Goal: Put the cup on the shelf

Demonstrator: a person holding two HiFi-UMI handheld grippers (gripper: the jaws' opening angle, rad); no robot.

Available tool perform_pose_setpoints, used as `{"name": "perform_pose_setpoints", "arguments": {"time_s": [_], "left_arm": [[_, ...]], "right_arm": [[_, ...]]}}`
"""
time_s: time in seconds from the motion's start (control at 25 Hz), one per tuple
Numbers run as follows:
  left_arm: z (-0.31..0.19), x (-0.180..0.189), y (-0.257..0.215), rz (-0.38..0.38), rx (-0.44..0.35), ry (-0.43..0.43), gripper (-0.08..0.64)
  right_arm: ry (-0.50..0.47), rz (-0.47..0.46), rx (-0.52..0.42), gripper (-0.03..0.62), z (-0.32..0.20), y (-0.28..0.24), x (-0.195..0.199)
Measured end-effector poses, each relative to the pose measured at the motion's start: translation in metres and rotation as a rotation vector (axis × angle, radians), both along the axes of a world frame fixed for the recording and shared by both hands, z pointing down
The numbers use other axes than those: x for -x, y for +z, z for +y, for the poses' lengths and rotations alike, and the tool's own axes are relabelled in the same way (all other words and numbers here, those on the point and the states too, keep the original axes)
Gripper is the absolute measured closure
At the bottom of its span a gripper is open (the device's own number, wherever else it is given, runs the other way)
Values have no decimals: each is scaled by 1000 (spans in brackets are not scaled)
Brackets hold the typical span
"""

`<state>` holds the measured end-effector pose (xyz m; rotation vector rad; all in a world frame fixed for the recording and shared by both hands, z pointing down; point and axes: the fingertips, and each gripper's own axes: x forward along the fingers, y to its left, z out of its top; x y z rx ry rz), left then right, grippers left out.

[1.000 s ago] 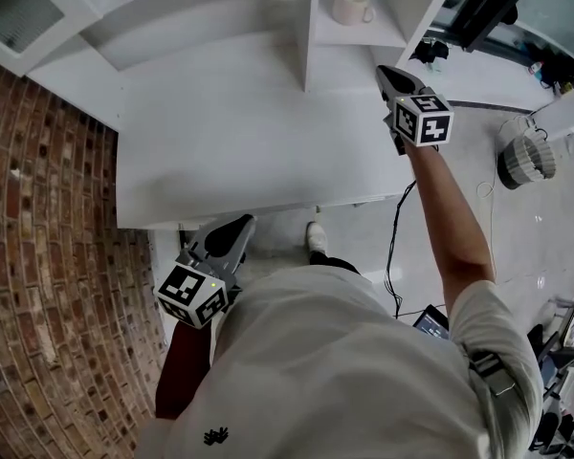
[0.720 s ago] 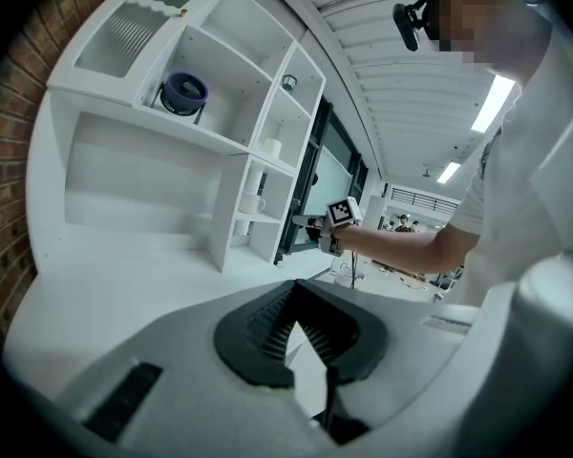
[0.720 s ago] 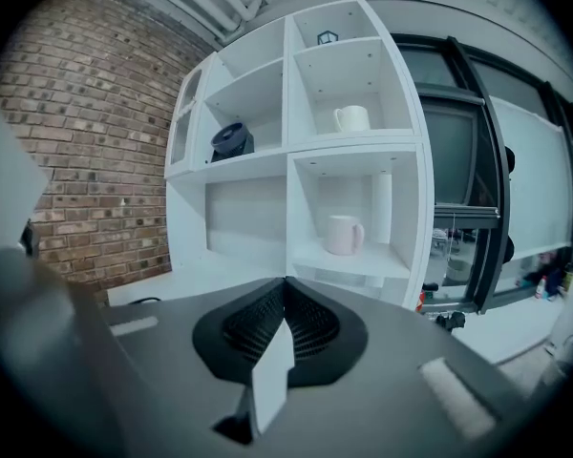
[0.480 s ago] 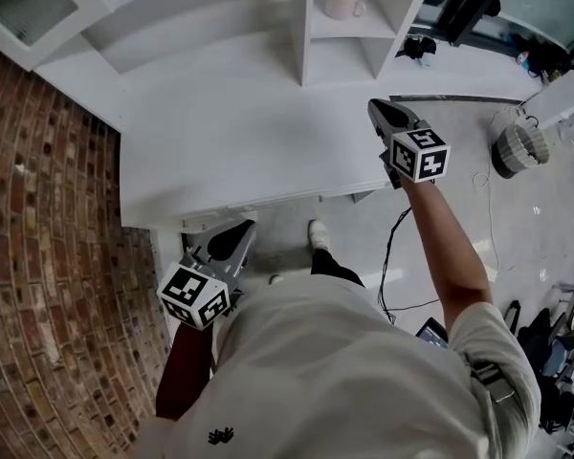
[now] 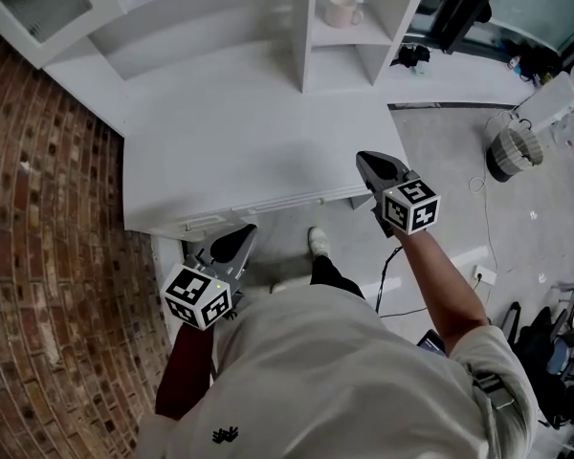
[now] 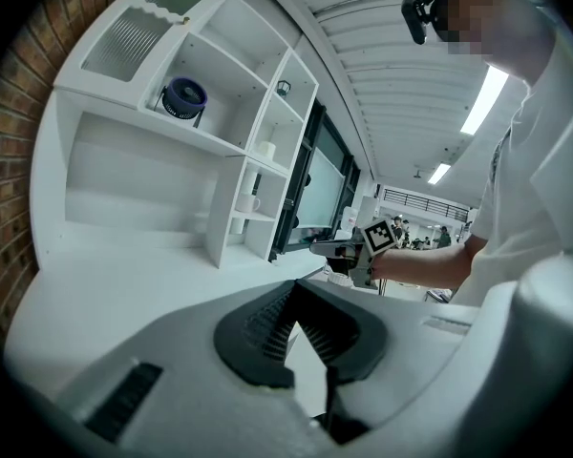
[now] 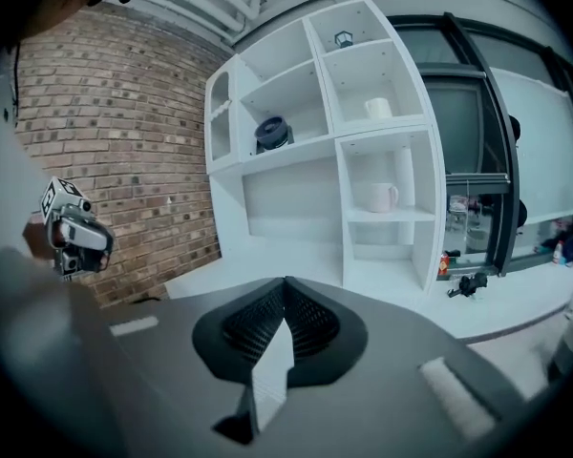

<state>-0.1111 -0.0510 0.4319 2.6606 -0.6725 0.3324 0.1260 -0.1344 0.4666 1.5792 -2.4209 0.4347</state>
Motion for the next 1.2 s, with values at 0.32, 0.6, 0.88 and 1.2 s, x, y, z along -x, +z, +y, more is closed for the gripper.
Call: {"name": "perform_pose_setpoints", "arguments": {"time_s": [0.32, 0.6, 0.88, 1.2], "left_arm": [[9, 12, 6, -21, -7, -10, 554], [24, 26, 12, -25, 9, -18, 554], [38, 37, 16, -30, 14, -21, 554], [48, 49, 19, -31, 23, -24, 554]], "right_arm": [[-69, -23, 30, 580, 53, 11, 43], [-97, -34, 33, 580, 83, 8, 67], [-118, -30, 32, 581, 104, 6, 83], [-126, -28, 22, 581, 115, 0, 94]]}}
